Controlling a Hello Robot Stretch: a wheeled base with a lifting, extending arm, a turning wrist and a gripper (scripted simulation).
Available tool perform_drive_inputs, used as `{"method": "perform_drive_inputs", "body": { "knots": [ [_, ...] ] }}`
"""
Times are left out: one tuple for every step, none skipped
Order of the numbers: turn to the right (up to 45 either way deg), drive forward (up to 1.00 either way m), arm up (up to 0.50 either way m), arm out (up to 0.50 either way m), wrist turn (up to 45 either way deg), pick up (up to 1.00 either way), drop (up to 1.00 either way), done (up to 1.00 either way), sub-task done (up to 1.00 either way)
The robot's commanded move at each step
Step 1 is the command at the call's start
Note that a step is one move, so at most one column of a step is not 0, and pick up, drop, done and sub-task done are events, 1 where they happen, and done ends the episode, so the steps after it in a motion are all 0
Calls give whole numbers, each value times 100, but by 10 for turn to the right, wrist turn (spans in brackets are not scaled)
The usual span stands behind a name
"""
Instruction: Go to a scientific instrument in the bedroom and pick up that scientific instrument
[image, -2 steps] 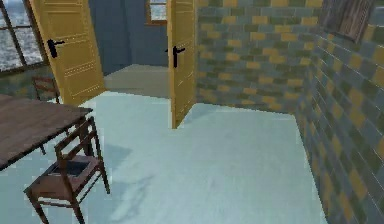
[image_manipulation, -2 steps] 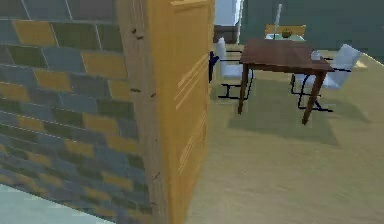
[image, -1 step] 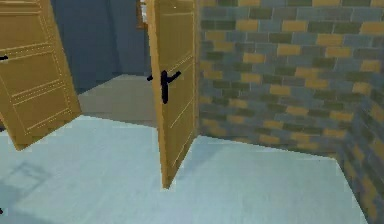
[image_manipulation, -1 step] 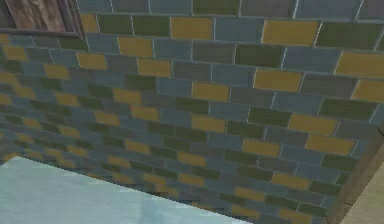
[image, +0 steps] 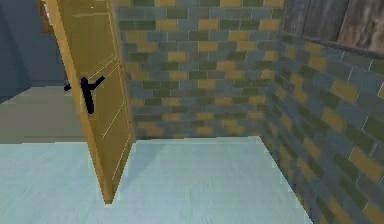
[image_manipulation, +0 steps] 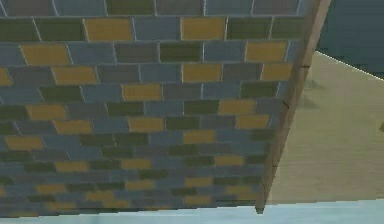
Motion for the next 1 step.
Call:
{"method": "perform_drive_inputs", "body": {
  "knots": [
    [0, 5, 0, 0, 0, 0, 0, 0, 0]
  ]
}}
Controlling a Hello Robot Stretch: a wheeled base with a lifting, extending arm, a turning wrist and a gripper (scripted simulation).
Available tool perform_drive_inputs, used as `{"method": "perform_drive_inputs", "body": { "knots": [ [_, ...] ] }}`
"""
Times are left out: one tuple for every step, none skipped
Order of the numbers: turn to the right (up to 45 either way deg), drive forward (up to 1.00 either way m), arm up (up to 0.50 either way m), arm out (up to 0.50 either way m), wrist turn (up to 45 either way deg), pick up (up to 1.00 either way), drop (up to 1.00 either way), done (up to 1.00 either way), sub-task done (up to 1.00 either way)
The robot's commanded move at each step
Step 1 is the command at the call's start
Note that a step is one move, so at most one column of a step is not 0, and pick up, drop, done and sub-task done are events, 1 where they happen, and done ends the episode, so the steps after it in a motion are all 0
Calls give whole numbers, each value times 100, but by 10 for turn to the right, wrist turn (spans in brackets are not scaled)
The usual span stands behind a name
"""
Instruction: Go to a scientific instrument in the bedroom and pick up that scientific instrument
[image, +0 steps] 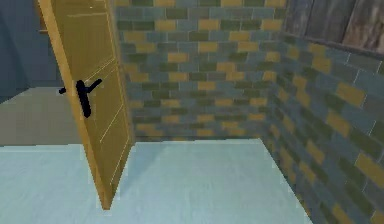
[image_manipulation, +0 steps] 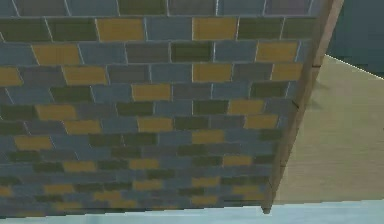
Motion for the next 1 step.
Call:
{"method": "perform_drive_inputs", "body": {
  "knots": [
    [-450, 0, 0, 0, 0, 0, 0, 0, 0]
  ]
}}
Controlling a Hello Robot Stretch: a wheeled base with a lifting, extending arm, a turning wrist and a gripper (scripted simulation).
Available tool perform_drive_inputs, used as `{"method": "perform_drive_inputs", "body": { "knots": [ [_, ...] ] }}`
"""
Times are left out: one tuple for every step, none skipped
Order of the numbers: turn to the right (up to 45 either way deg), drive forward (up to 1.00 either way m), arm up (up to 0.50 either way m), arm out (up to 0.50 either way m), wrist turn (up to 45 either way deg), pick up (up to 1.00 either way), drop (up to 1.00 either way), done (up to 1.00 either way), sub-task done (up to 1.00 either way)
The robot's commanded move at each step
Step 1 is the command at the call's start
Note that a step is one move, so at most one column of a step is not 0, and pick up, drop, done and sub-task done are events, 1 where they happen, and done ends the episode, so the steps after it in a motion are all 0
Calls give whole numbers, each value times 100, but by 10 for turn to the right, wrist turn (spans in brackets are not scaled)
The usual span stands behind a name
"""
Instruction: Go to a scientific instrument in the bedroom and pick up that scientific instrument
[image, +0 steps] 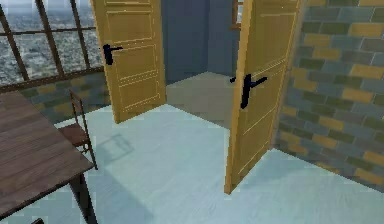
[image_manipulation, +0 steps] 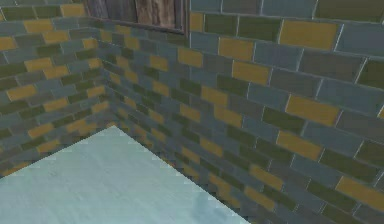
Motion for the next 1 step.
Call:
{"method": "perform_drive_inputs", "body": {
  "knots": [
    [-120, 0, 0, 0, 0, 0, 0, 0, 0]
  ]
}}
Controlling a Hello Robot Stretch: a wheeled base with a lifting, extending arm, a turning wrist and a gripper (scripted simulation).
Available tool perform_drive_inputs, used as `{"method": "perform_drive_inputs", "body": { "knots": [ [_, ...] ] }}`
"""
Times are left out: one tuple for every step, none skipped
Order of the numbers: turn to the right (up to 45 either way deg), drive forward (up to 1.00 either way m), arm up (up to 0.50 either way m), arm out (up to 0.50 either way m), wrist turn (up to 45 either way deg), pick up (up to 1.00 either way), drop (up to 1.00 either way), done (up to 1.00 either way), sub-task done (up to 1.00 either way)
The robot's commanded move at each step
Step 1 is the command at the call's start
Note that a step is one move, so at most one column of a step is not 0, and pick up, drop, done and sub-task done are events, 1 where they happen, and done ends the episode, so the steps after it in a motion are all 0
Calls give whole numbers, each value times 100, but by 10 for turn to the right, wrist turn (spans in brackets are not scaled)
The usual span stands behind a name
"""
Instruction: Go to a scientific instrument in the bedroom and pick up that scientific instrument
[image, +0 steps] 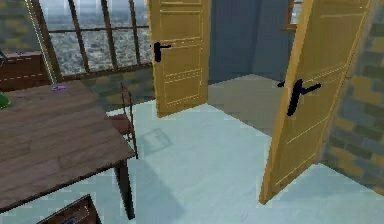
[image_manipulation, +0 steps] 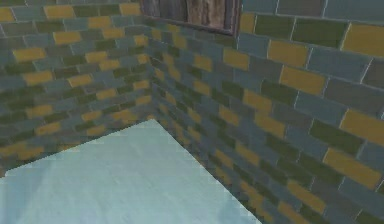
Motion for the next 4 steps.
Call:
{"method": "perform_drive_inputs", "body": {
  "knots": [
    [0, 100, 0, 0, 0, 0, 0, 0, 0],
    [0, 30, 0, 0, 0, 0, 0, 0, 0],
    [-150, 0, 0, 0, 0, 0, 0, 0, 0],
    [0, 70, 0, 0, 0, 0, 0, 0, 0]
  ]
}}
